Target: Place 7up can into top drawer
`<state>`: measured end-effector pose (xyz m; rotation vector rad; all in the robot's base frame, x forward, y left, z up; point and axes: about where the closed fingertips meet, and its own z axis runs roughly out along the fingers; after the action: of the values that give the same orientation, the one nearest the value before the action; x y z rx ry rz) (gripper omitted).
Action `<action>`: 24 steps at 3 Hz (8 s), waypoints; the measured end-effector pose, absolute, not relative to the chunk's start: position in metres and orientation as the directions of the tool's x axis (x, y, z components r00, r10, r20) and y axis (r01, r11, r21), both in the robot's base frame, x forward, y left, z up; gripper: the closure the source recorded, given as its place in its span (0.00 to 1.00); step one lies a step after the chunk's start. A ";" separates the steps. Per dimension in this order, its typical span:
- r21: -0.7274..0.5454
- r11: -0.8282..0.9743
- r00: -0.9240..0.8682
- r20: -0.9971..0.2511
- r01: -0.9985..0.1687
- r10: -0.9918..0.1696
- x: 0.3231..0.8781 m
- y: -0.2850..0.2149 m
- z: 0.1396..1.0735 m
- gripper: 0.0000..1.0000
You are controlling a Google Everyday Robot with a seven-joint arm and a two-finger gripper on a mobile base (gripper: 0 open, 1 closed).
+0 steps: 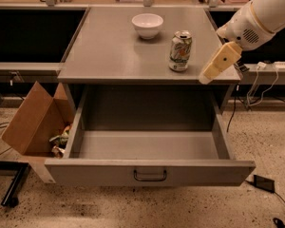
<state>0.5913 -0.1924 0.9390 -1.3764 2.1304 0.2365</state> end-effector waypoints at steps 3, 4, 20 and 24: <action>-0.139 0.609 -0.381 -0.666 -0.781 -0.641 0.696 -0.201 0.921 0.00; -0.098 0.624 -0.383 -0.712 -0.775 -0.589 0.719 -0.192 0.912 0.00; -0.125 0.194 -0.053 -0.695 -0.973 -0.717 0.598 0.072 0.678 1.00; -0.071 0.251 -0.124 -0.720 -0.965 -0.683 0.609 0.062 0.672 0.60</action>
Offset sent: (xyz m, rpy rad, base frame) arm 0.1225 -0.0167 -0.0121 0.1085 -0.0791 -0.2018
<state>0.6085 0.0622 0.6718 -1.4995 1.8794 0.5590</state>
